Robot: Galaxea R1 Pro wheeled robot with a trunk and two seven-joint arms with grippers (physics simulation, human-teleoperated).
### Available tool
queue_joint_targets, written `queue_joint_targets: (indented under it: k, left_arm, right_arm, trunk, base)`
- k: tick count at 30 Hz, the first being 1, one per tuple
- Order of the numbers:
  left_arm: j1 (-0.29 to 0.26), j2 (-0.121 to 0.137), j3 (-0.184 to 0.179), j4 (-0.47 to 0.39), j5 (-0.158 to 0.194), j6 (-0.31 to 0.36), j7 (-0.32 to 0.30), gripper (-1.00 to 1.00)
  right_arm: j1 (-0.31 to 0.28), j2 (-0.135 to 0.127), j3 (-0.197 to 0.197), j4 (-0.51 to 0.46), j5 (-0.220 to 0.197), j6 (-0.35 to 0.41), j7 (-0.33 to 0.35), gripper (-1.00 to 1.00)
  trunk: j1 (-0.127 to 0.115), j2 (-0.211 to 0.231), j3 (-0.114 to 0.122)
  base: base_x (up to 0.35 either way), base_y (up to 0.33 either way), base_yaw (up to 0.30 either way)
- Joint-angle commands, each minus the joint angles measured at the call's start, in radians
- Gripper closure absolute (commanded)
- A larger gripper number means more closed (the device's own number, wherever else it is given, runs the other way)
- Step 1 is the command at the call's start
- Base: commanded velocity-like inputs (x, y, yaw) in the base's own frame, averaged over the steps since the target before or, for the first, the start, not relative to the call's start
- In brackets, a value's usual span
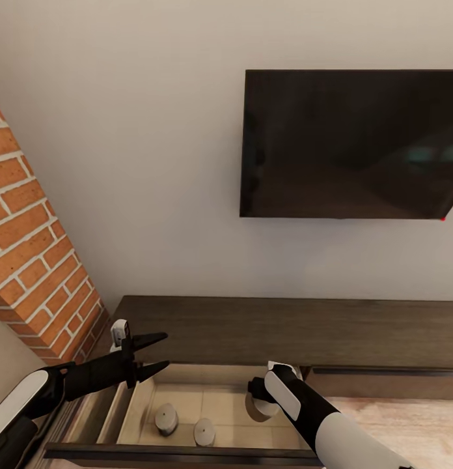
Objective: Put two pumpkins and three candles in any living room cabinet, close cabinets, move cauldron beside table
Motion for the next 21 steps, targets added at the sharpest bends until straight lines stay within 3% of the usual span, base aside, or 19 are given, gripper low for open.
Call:
queue_joint_targets:
  k: [1, 21]
  left_arm:
    - [-0.001, 0.001, -0.001, 0.001, 0.001, 0.001, -0.001, -1.0]
    - [-0.001, 0.0, -0.002, -0.001, 0.003, 0.001, -0.002, -1.0]
  right_arm:
    - [-0.001, -0.001, 0.005, -0.002, -0.009, 0.001, -0.009, 1.0]
    - [-0.001, 0.0, 0.005, -0.003, -0.01, 0.004, -0.009, 1.0]
  trunk:
    - [0.004, -0.008, -0.004]
    - [0.081, -0.148, -0.061]
  base:
    - [0.0, 0.0, 0.0]
    - [0.0, 0.0, -0.041]
